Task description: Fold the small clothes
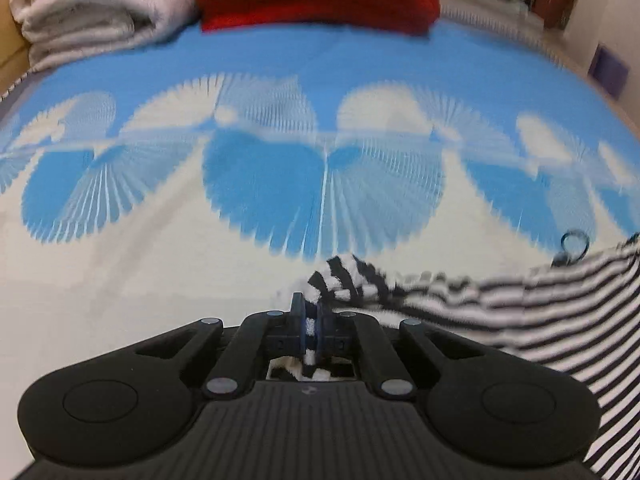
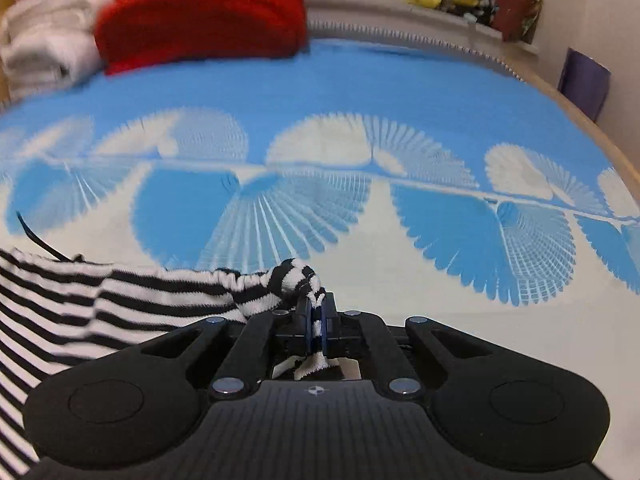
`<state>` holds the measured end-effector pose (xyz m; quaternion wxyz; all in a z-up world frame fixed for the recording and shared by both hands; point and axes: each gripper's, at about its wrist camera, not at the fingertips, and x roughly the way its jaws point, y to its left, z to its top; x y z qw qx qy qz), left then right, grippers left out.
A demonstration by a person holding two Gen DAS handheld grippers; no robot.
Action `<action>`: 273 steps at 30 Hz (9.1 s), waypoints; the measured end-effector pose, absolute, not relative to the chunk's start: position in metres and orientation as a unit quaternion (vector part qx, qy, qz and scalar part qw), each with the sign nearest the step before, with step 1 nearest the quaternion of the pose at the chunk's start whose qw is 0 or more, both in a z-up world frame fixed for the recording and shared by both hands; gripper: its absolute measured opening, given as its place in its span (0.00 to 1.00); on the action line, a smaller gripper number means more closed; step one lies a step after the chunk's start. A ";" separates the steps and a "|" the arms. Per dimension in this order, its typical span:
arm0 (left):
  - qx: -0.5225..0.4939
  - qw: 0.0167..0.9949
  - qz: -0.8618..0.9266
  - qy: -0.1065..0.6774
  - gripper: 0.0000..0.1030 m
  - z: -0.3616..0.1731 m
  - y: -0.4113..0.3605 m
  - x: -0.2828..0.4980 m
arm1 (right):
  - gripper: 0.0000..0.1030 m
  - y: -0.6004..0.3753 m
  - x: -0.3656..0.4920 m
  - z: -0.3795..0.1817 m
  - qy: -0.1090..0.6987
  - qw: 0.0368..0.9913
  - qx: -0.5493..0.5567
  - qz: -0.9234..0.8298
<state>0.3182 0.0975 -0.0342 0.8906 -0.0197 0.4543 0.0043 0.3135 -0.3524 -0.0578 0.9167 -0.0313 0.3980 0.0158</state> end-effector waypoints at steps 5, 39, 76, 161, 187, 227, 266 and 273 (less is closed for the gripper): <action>-0.046 0.912 0.023 0.407 0.04 -0.031 0.105 0.333 | 0.03 -0.352 0.317 -0.029 0.302 0.953 0.001 -0.011; -0.237 0.773 -0.034 0.588 0.41 -0.046 0.188 0.195 | 0.43 -0.435 0.180 -0.066 0.536 0.831 0.152 -0.011; -0.013 0.773 -0.169 0.611 0.31 -0.057 0.076 0.196 | 0.10 -0.436 0.170 -0.063 0.555 0.826 0.094 0.038; -0.029 0.799 -0.100 0.593 0.29 -0.040 0.142 0.217 | 0.43 -0.388 0.210 -0.064 0.530 0.843 -0.023 0.088; -0.027 0.894 -0.003 0.448 0.72 0.026 0.048 0.081 | 0.54 -0.315 0.048 0.017 0.319 0.948 0.011 0.004; -0.188 0.886 0.133 0.403 0.72 0.043 0.189 0.061 | 0.11 -0.126 0.072 -0.026 0.323 0.909 -0.138 0.225; -0.295 0.872 0.191 0.341 0.72 0.051 0.276 0.036 | 0.03 0.088 0.084 -0.016 0.298 0.870 -0.156 0.361; -0.261 0.889 0.208 0.312 0.72 0.065 0.260 0.038 | 0.03 -0.029 0.109 0.059 0.256 0.932 0.082 0.244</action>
